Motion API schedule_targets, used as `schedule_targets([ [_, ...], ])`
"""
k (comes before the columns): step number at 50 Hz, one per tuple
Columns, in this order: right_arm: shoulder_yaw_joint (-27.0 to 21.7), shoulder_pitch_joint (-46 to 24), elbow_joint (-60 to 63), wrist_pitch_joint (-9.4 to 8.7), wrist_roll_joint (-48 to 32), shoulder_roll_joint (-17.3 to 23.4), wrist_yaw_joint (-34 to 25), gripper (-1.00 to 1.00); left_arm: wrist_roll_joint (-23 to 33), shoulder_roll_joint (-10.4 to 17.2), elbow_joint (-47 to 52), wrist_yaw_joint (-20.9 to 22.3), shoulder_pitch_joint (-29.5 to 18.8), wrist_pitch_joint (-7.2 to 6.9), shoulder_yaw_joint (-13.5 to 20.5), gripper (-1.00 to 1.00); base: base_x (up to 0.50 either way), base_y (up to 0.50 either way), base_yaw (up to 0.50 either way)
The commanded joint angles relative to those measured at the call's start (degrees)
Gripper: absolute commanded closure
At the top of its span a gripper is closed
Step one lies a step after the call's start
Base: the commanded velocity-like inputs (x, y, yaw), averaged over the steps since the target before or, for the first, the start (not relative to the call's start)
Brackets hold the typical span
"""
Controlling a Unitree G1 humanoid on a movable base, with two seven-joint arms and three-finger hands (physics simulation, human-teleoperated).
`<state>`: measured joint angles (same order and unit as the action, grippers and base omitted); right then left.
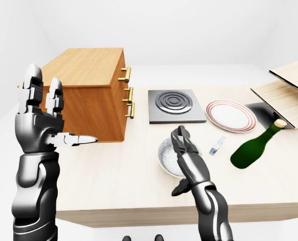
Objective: Put the bowl on the top of the cabinet.
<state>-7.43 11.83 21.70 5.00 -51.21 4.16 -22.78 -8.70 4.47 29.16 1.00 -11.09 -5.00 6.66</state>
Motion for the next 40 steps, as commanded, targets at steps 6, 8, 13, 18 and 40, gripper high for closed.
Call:
schedule_targets([
  [6, 7.42, -7.23, -6.64, -3.03, -9.83, 0.94, 1.49, -1.00, 0.14, -0.22, 0.18, -0.22, 0.07, 0.00, -0.37, -1.00, 0.00, 0.00, 0.00],
  [8, 7.74, -7.39, -7.64, -2.93, -10.18, 1.41, 1.89, -1.00, 0.13, -0.23, 0.24, -0.25, -0.01, 0.00, -0.37, -1.00, 0.00, 0.00, 0.00],
  [13, 7.63, -7.18, -9.34, -2.59, -10.26, 1.98, 2.19, -1.00, 0.20, -0.25, 0.15, -0.29, -0.22, 0.00, -0.51, -1.00, 0.00, 0.00, 0.00],
  [18, 6.60, -5.35, -9.66, -1.57, -10.61, 2.75, 2.45, -1.00, 0.05, -0.24, 0.16, -0.30, -0.19, 0.00, -0.36, -1.00, 0.00, 0.00, 0.00],
  [40, 3.58, -2.36, -12.86, 0.00, -12.79, 3.51, 4.35, -0.98, -0.08, -0.24, 0.15, -0.31, 0.12, 0.00, -0.32, -1.00, 0.00, 0.00, 0.00],
])
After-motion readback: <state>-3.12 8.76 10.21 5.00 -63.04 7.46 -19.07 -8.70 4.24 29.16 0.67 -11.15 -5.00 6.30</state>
